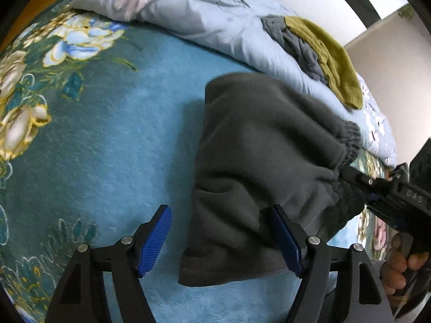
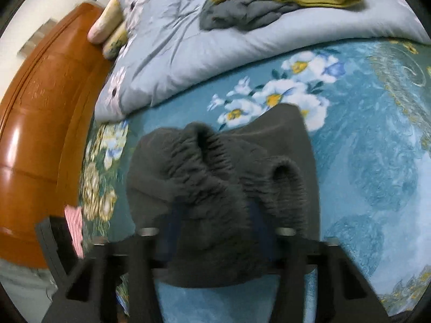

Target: Fold clothes

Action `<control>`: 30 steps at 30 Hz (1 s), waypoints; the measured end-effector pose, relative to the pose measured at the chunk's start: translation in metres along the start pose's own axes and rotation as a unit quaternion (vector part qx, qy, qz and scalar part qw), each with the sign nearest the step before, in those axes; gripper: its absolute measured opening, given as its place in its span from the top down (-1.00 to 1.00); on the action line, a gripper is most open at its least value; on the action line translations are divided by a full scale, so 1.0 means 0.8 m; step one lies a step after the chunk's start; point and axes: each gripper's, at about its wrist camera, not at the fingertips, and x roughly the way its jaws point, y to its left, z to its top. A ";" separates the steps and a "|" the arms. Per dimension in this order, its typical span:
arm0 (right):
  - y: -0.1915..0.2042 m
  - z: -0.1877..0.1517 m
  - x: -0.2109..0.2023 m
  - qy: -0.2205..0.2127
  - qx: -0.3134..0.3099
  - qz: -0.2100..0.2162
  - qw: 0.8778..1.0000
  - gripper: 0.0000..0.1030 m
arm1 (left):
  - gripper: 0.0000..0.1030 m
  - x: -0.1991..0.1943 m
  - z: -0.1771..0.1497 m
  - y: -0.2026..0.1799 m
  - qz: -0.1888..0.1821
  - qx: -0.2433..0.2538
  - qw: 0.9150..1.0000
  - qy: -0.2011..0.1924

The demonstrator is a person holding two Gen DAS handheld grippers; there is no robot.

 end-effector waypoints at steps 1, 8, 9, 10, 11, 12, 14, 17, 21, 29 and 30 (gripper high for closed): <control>-0.001 0.002 -0.009 -0.009 0.004 0.014 1.000 0.72 | -0.50 -0.005 0.002 0.001 -0.008 0.000 1.000 -0.003; -0.023 0.006 -0.042 -0.045 0.006 0.036 0.998 0.76 | -0.51 0.013 -0.005 0.015 -0.032 -0.018 0.999 0.032; -0.035 0.004 -0.029 -0.027 0.022 0.018 0.999 0.76 | -0.51 0.017 -0.007 0.017 -0.035 -0.023 0.998 0.038; -0.045 0.003 -0.017 -0.011 0.036 0.001 0.999 0.76 | -0.51 0.019 -0.010 0.016 -0.038 -0.023 0.998 0.043; -0.055 0.000 -0.009 -0.002 0.050 -0.007 0.999 0.76 | -0.51 0.017 -0.010 0.014 -0.039 -0.018 0.998 0.044; -0.064 -0.003 -0.002 0.006 0.064 -0.012 0.998 0.76 | -0.51 0.013 -0.009 0.011 -0.034 -0.009 0.999 0.039; -0.071 -0.003 -0.005 0.005 0.085 0.004 0.996 0.73 | -0.51 0.001 -0.004 0.005 -0.019 0.009 1.000 0.022; -0.060 0.000 -0.033 -0.019 0.068 -0.030 0.997 0.71 | -0.51 -0.023 0.002 -0.006 -0.016 0.028 0.999 -0.009; -0.013 0.004 -0.062 -0.054 -0.011 -0.062 0.997 0.71 | -0.51 -0.025 0.010 -0.033 -0.029 0.058 0.998 -0.024; 0.002 0.006 0.022 0.032 -0.049 -0.051 0.997 0.71 | -0.51 0.023 0.001 -0.034 -0.023 0.044 0.998 0.031; -0.006 0.007 0.030 0.041 -0.036 -0.055 0.997 0.72 | -0.51 0.021 0.002 -0.031 -0.029 0.043 0.998 0.031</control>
